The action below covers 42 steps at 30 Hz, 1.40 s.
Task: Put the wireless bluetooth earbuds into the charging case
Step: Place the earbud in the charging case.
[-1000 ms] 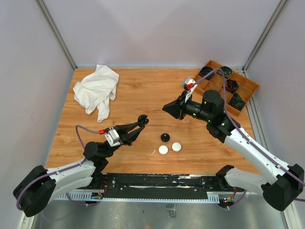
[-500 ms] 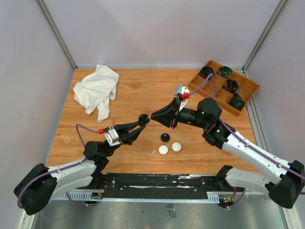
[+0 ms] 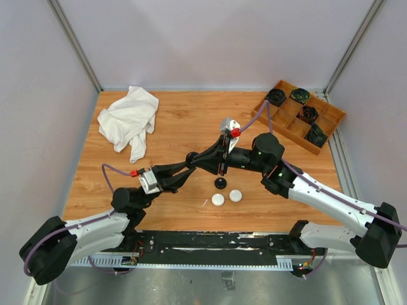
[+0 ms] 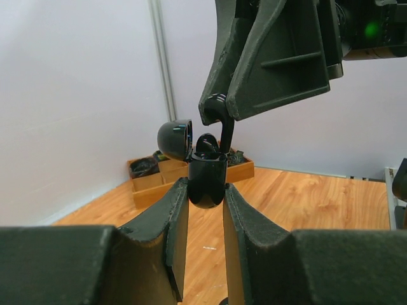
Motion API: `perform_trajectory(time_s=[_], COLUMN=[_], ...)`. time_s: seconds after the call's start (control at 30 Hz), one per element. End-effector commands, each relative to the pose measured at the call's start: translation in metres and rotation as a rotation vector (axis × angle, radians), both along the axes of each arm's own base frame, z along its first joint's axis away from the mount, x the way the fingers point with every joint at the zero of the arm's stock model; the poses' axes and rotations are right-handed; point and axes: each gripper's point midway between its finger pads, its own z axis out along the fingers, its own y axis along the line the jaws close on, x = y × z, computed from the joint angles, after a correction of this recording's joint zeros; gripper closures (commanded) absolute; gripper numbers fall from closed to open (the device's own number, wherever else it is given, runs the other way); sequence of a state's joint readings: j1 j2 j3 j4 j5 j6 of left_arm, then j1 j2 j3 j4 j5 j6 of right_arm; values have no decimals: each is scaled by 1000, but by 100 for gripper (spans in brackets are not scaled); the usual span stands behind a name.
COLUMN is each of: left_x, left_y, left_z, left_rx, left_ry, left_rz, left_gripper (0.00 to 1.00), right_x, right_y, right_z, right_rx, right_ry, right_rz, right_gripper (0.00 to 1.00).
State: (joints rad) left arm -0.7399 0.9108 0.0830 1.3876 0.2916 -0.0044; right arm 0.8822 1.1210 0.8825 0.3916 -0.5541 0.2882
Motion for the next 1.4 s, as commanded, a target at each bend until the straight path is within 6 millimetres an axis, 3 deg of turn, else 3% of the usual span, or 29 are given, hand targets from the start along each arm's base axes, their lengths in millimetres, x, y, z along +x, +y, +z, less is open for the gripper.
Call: perform_trajectory(time_s=[0.0,0.53,0.93,1.37], left_x=[-5,-10,-8,-3], left_y=[1,0,7,4], left_z=[23,31,36,25], left_rx=[-49,-93,-136,-104], left_ry=[-60,-66,-59,-30], left_rz=[-23,-56,-31,-24], left_gripper=[100,100,100,100], right_x=[-2,5,14,5], right_y=[3,0,-8,-12], right_z=[20,8,-2,11], right_rx=[54,18,-12,-27], right_ry=[-45,-16,39,-33], right_rz=[-3,-52,-128,-92], right_gripper=[80,79,73,52])
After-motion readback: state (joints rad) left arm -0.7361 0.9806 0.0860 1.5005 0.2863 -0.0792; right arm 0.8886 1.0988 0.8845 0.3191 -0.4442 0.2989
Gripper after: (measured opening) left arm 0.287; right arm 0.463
